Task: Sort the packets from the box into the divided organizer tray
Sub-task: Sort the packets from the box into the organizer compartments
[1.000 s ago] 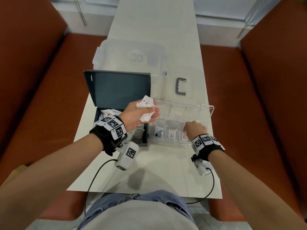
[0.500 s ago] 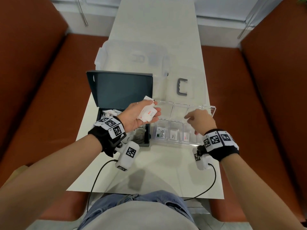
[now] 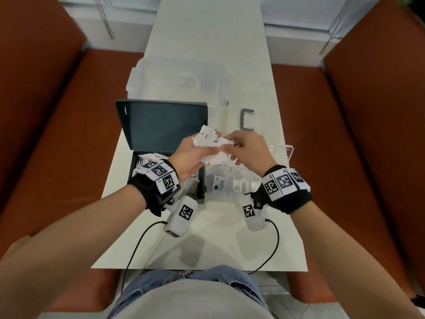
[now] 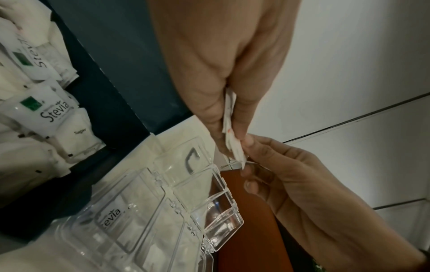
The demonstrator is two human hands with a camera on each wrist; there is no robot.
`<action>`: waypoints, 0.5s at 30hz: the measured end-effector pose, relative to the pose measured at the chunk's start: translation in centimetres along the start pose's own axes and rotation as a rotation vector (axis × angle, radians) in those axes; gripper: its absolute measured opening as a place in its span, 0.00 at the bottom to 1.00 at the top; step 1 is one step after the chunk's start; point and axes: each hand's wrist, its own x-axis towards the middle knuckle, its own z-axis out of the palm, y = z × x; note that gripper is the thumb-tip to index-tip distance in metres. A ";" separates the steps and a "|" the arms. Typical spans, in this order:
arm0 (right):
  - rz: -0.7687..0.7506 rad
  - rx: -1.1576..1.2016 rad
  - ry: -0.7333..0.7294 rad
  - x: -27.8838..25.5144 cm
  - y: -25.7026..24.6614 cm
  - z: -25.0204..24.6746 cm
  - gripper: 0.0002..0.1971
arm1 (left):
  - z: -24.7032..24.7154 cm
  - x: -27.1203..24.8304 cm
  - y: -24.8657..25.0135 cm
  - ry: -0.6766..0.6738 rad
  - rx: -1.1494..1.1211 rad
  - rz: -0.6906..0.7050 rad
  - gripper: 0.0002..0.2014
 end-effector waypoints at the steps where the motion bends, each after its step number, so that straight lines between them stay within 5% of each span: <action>1: 0.008 0.034 0.028 0.0 0.2 -0.2 0.10 | 0.2 0.0 -0.1 0.003 -0.002 0.008 0.18; 9: 0.093 0.161 0.112 0.1 1.8 -3.6 0.05 | 1.7 0.3 -0.6 0.041 0.027 -0.013 0.19; 15: 0.259 -0.167 -0.018 0.1 6.0 -6.3 0.09 | 1.4 0.1 -0.6 0.056 0.018 -0.036 0.20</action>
